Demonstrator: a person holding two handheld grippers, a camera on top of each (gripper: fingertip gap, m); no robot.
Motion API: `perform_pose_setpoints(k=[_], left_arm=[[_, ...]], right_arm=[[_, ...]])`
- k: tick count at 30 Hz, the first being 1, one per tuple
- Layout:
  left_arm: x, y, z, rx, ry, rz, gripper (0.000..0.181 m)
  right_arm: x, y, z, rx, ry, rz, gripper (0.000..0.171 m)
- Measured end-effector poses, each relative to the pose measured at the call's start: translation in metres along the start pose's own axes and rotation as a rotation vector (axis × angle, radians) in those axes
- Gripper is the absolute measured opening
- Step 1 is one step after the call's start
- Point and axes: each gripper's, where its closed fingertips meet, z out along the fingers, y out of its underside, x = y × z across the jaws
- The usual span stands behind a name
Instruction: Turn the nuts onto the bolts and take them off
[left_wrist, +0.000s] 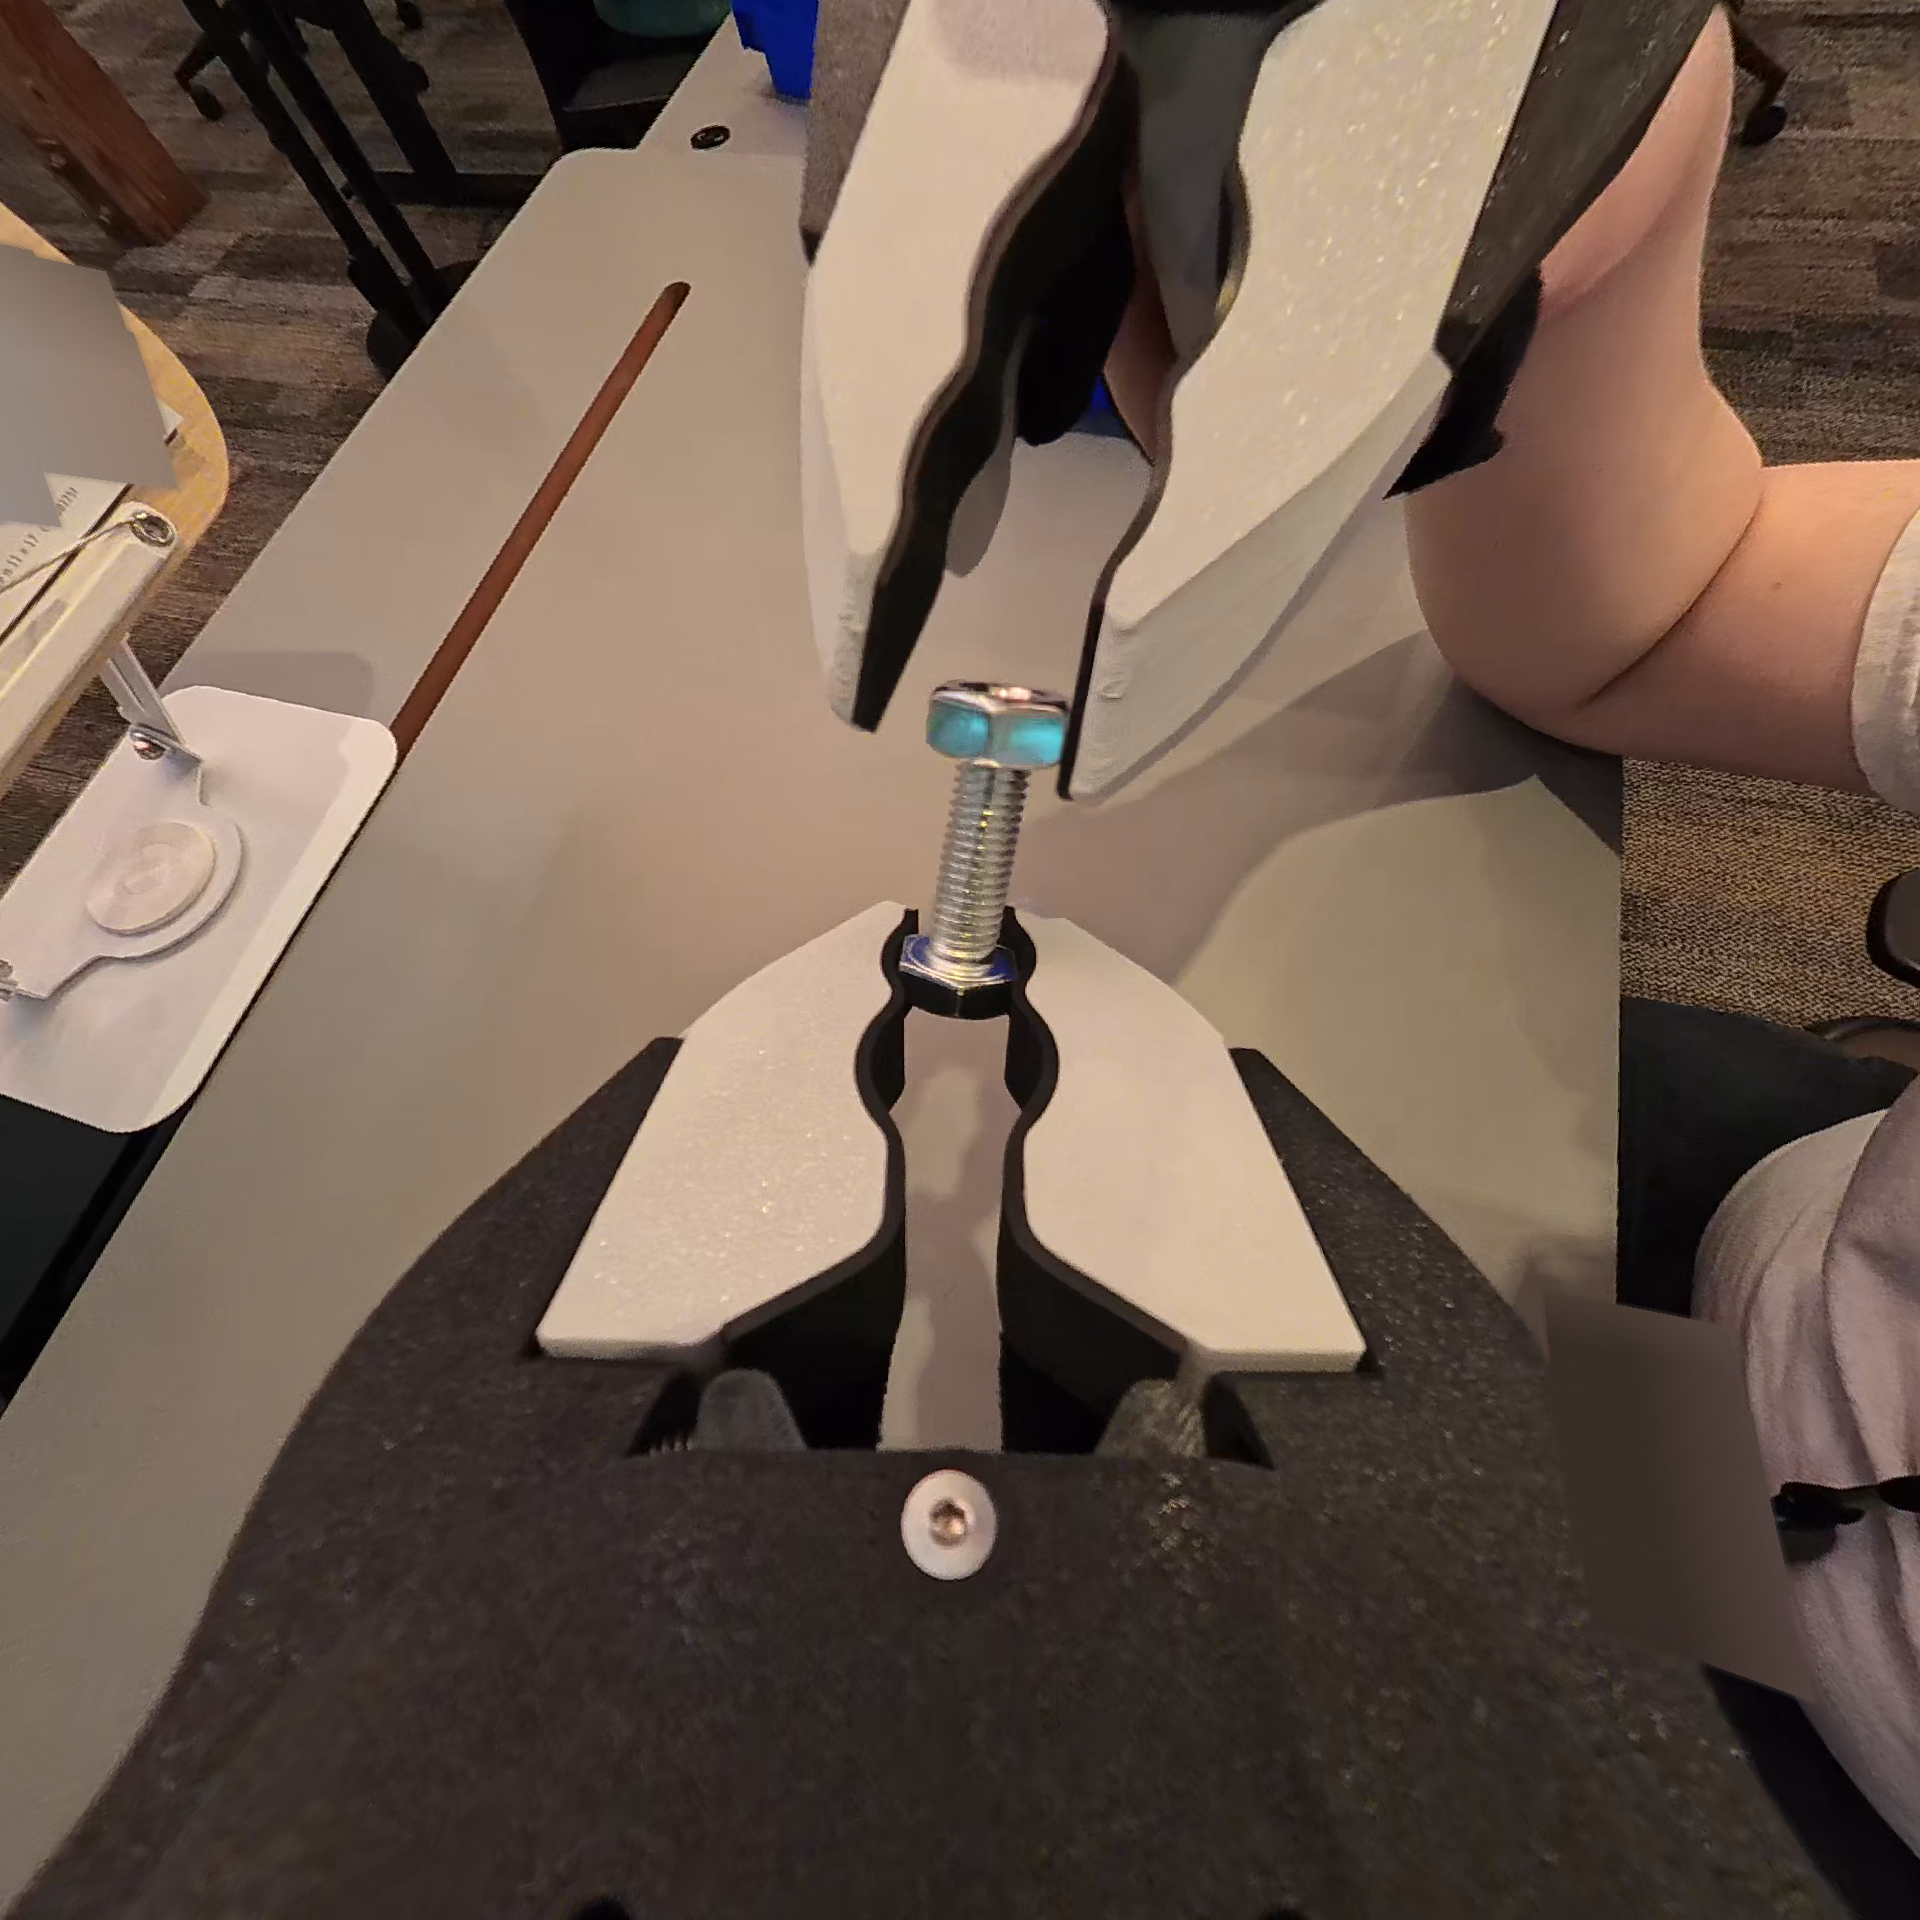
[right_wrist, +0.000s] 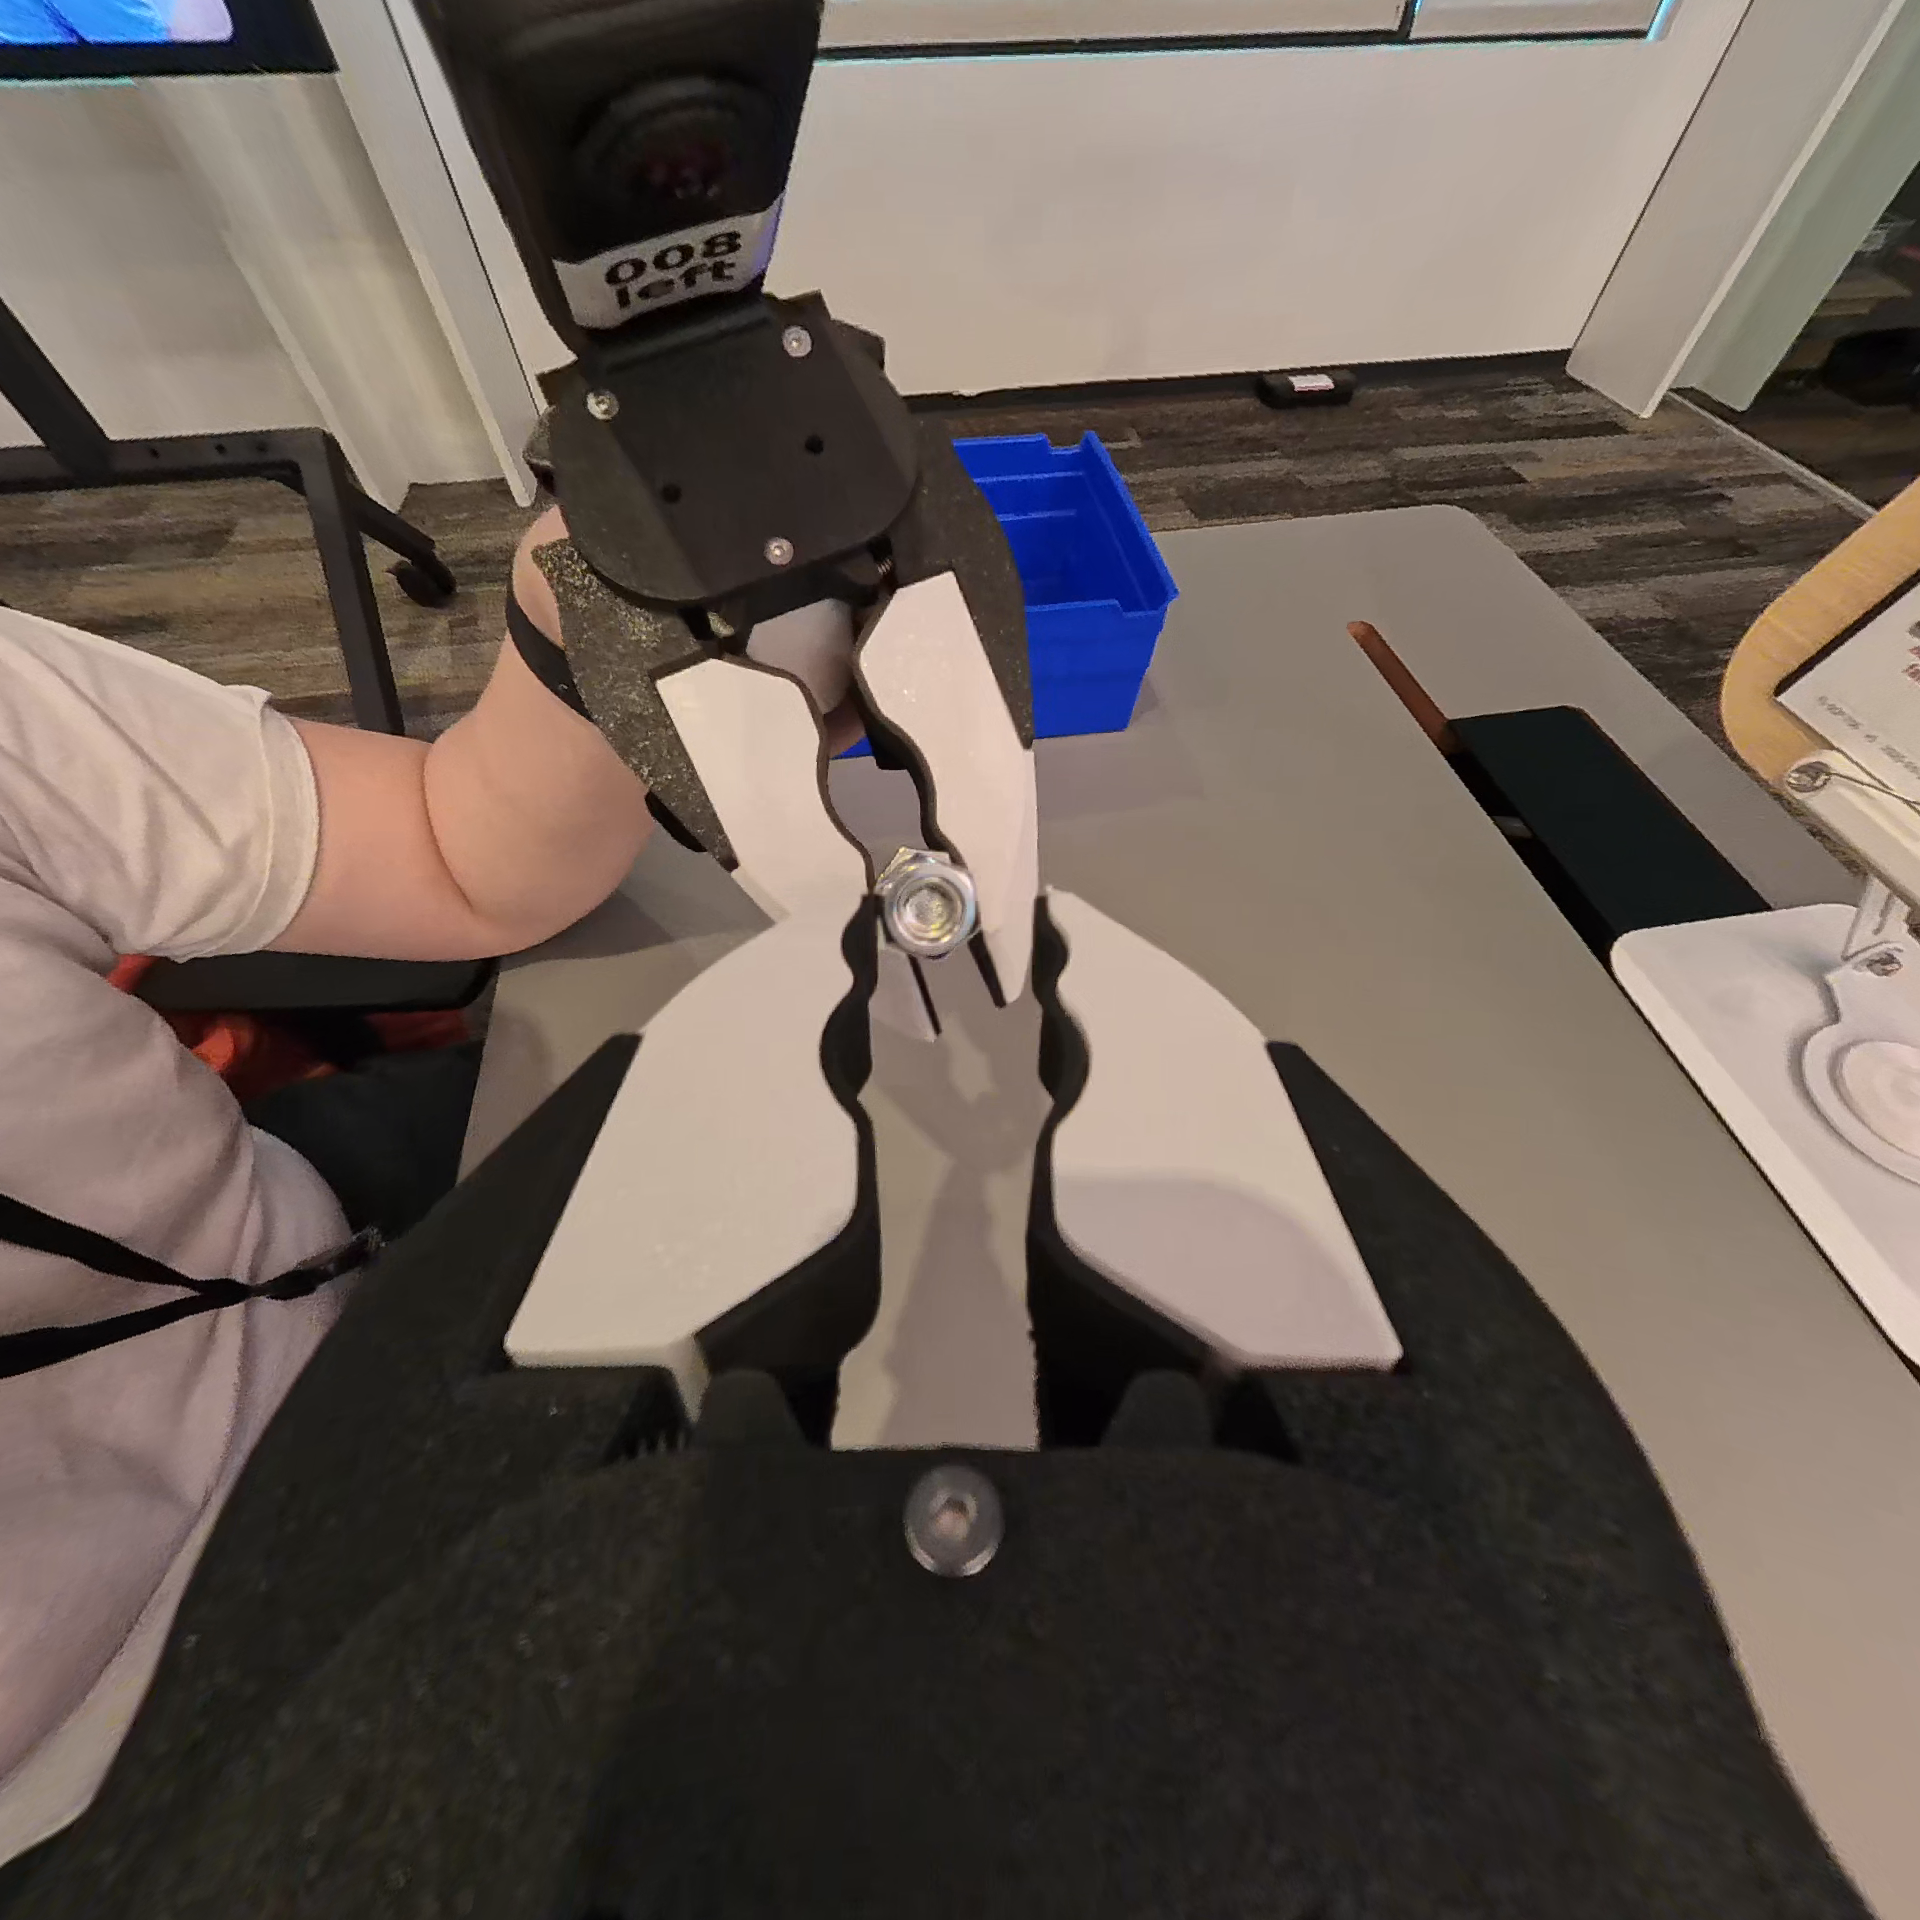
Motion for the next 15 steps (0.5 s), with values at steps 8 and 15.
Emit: perform_pose_setpoints(k=[8,15], left_arm=[[0.0,-0.001,-0.001,0.006,0.0,-0.005,0.014],[0.002,-0.002,-0.002,0.011,0.007,0.001,0.014]], right_arm=[[-0.01,0.0,-0.001,-0.004,-0.052,0.022,0.027],[-0.008,-0.003,-0.001,0.001,-0.017,0.039,0.017]])
